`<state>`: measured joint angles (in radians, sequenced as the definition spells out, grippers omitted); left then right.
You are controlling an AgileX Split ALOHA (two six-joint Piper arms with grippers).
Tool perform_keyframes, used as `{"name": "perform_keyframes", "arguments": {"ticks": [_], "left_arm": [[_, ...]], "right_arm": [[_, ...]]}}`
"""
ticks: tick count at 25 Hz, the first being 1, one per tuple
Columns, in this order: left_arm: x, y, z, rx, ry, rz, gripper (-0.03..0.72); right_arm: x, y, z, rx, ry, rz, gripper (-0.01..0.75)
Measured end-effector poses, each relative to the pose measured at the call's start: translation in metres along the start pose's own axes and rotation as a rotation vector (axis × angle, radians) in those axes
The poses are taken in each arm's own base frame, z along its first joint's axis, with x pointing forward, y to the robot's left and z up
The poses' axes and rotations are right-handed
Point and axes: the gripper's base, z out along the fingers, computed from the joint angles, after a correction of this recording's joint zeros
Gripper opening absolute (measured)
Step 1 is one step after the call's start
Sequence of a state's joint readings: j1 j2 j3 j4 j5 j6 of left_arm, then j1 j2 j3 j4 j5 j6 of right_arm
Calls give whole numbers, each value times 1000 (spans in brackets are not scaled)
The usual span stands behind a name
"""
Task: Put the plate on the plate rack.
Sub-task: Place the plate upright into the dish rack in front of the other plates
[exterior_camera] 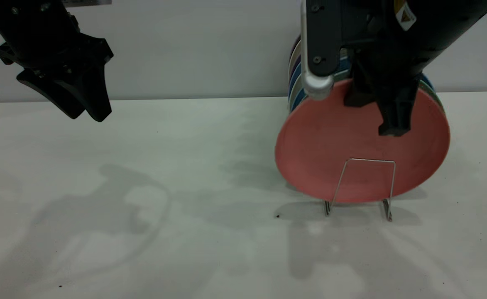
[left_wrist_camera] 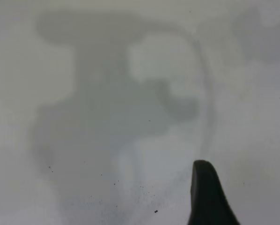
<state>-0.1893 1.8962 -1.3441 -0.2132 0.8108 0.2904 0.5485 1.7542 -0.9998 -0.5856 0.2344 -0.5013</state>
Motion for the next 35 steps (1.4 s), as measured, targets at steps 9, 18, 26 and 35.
{"name": "perform_keyframes", "arguments": {"ticks": [9,18,26,35], "left_arm": [[0,0,0,2,3,0,437],[0,0,0,2,3,0,437],[2,4,0,-42,22,33,437],[9,6,-43,-142,-40,30,437]], "right_arm": [[2,5,8,-28,20,20,213],[1,-2,-6,3,9,81,413],[-2,-23,-55,102,-41,212,417],[6,-31,-104,137,-29,536,417]]}}
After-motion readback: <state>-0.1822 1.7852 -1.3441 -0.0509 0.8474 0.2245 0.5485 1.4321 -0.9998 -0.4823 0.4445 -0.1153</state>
